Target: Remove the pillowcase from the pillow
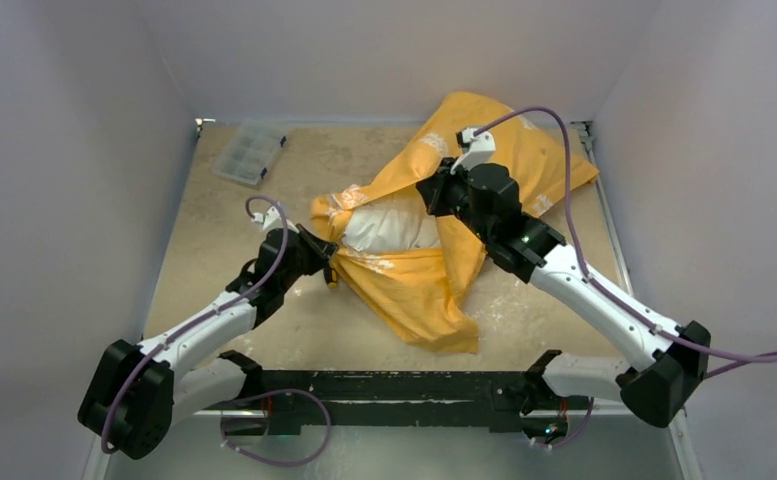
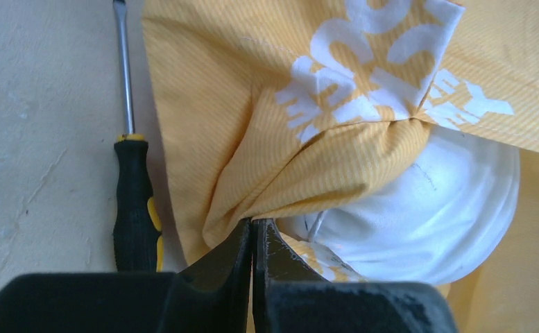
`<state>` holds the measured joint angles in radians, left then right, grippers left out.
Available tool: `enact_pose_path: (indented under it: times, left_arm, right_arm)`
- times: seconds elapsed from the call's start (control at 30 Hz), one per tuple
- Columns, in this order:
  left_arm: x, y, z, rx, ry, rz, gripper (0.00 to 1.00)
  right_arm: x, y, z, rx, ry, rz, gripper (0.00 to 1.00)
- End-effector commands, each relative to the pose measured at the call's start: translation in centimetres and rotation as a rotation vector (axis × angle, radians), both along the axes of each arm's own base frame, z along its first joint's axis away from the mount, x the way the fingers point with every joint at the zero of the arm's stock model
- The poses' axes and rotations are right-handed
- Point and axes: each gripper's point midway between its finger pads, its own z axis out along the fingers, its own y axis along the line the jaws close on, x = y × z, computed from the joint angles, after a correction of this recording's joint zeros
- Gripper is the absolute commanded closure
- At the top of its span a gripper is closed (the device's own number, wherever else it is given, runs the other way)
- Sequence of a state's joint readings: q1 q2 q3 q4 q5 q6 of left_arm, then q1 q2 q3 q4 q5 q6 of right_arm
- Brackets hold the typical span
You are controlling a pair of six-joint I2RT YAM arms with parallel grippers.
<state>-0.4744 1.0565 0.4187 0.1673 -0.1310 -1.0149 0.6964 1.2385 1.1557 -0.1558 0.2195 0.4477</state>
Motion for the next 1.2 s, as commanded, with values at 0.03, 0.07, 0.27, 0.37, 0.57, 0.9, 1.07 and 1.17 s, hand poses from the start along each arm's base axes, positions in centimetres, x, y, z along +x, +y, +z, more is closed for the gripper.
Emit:
enact_pose_path:
  times: [0.03,0.07,0.27,0.37,0.57,0.9,1.07,1.17]
  left_arm:
    - [2.5,2.0,1.6,0.133,-0.020,0.068,1.00]
    - [2.6,1.5,1.4,0.121,-0.014,0.051,1.00]
    - [1.0,0.7,-1.9,0.057,0.052,0.015,1.00]
    - [0.2,0.7,-2.6,0.040,0.064,0.009,1.00]
    - [-1.3,1.6,-4.1,0.027,0.092,0.032,1.00]
    - [-2.5,1.6,-5.6,-0.019,0.117,0.042,1.00]
    - [-2.4,1.5,-5.6,-0.021,0.114,0.038,1.00]
    - [-2.4,1.5,-5.6,-0.023,0.112,0.038,1.00]
  right_arm:
    - [1.0,-1.2,3.0,0.015,-0.121,-0.056,0.96]
    - [1.2,-0.7,2.4,-0.009,-0.106,-0.053,0.92]
    - [1.2,2.6,0.5,-0.095,-0.045,-0.102,0.28]
    - [0.2,6.1,0.4,-0.122,-0.054,-0.050,0.23]
    - [-0.6,13.0,-1.0,-0.146,-0.049,0.156,0.28]
    - [-0.7,18.1,-9.0,-0.223,0.104,0.295,0.30]
    - [-1.9,18.1,-13.0,-0.260,0.188,0.342,0.31]
    - [-1.5,17.1,-15.1,-0.300,0.226,0.285,0.30]
